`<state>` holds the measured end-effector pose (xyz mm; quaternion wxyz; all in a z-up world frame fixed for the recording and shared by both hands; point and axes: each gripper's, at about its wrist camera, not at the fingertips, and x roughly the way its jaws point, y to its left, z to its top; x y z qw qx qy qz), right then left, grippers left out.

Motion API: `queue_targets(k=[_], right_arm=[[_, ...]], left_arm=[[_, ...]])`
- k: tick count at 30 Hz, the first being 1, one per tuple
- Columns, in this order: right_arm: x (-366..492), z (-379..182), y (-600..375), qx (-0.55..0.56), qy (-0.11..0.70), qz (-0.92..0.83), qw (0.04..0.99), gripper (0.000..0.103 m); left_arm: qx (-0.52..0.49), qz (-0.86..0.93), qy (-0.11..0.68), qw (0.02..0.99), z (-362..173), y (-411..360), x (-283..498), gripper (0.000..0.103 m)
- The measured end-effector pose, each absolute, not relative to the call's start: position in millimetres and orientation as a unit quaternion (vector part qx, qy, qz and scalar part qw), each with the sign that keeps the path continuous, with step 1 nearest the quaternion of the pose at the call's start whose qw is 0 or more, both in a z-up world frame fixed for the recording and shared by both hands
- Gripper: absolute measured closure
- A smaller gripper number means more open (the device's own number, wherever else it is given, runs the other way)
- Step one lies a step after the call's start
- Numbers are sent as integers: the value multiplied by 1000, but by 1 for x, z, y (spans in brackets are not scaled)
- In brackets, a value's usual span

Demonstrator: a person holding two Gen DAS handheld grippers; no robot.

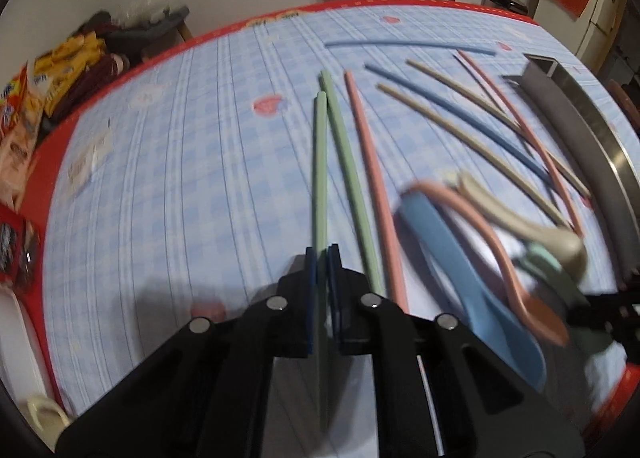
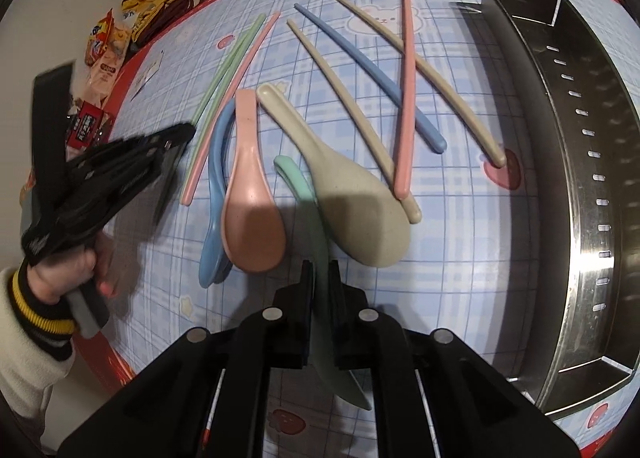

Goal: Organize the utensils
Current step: 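Lift the mint spoon with the right tool while the left tool carries the green chopstick toward the rack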

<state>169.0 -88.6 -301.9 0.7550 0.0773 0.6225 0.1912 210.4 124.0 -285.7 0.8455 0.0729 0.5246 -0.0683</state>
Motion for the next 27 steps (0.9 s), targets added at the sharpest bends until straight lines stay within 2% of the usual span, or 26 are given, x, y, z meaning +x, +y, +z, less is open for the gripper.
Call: queue_targets(k=[8, 17, 20, 24, 27], right_arm=[[163, -303, -96, 89, 628, 205, 746, 95], [161, -304, -102, 98, 618, 209, 752, 95], [161, -304, -103, 100, 618, 213, 750, 95], [159, -294, -108, 124, 611, 234, 746, 96], [157, -279, -112, 136, 596, 252, 750, 96]], left_arm=[[24, -80, 558, 826, -286, 122, 124, 93], [24, -38, 534, 844, -287, 110, 119, 93], [-27, -36, 540, 841, -286, 120, 124, 93], [-152, -30, 541, 826, -271, 145, 122, 93], [-189, -32, 529, 827, -252, 147, 116, 93]])
